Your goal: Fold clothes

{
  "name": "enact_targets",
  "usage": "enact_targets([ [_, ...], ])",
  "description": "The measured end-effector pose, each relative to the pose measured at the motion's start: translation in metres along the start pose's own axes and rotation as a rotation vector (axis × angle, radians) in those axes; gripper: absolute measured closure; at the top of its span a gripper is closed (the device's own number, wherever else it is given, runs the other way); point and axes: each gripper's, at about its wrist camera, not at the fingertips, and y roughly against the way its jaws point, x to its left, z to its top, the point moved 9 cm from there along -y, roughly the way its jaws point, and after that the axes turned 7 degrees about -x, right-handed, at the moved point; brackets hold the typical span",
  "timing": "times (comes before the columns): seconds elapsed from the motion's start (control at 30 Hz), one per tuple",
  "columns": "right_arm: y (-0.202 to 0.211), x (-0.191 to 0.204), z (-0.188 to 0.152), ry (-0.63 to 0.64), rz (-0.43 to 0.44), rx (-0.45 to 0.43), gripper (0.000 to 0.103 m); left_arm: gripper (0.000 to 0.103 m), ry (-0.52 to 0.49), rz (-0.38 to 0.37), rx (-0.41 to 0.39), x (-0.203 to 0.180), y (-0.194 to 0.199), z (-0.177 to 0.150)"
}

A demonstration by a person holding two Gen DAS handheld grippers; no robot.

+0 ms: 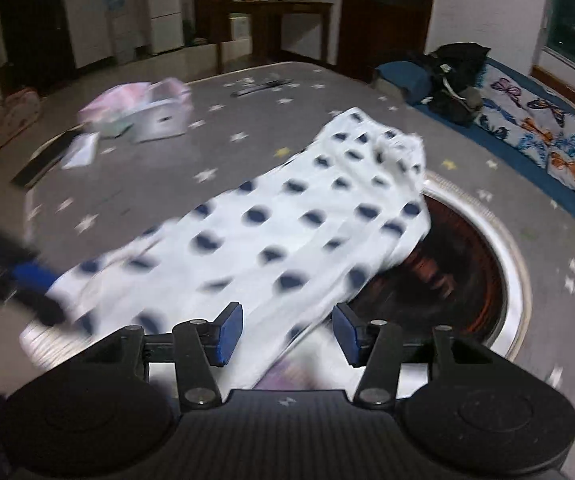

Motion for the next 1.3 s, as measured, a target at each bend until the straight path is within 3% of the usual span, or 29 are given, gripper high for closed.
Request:
enact_targets([
  [0.23, 0.033, 0.025, -0.03, 0.023, 0.016, -0.027, 0.05, 0.08, 0.062, -0.048, -0.006, -0.014, -0.011, 0.009],
  [0.43, 0.037, 0.039, -0.036, 0.044, 0.045, -0.057, 0.051, 0.078, 0.077, 0.073, 0.056, 0.019, -0.017, -0.014],
  [0.6, 0.027, 0.059, -0.035, 0.085, 0.098, -0.072, 0.051, 0.07, -0.016, 0.092, 0.061, 0.013, -0.008, -0.013],
  [0.73, 0.013, 0.069, -0.051, 0.097, 0.136, -0.019, 0.051, 0.064, -0.08, 0.109, 0.058, 0.012, 0.006, -0.007],
  [0.93, 0.013, 0.067, -0.06, 0.063, 0.155, 0.011, 0.051, 0.065, -0.156, 0.12, 0.019, 0.008, 0.017, 0.014],
  [1.13, 0.018, 0.059, -0.049, 0.059, 0.157, 0.002, 0.051, 0.068, -0.222, 0.057, -0.012, -0.01, -0.016, 0.035],
  [1.3, 0.021, 0.033, -0.028, 0.008, 0.096, -0.057, 0.051, 0.076, -0.25, 0.09, 0.052, 0.006, -0.052, 0.032],
])
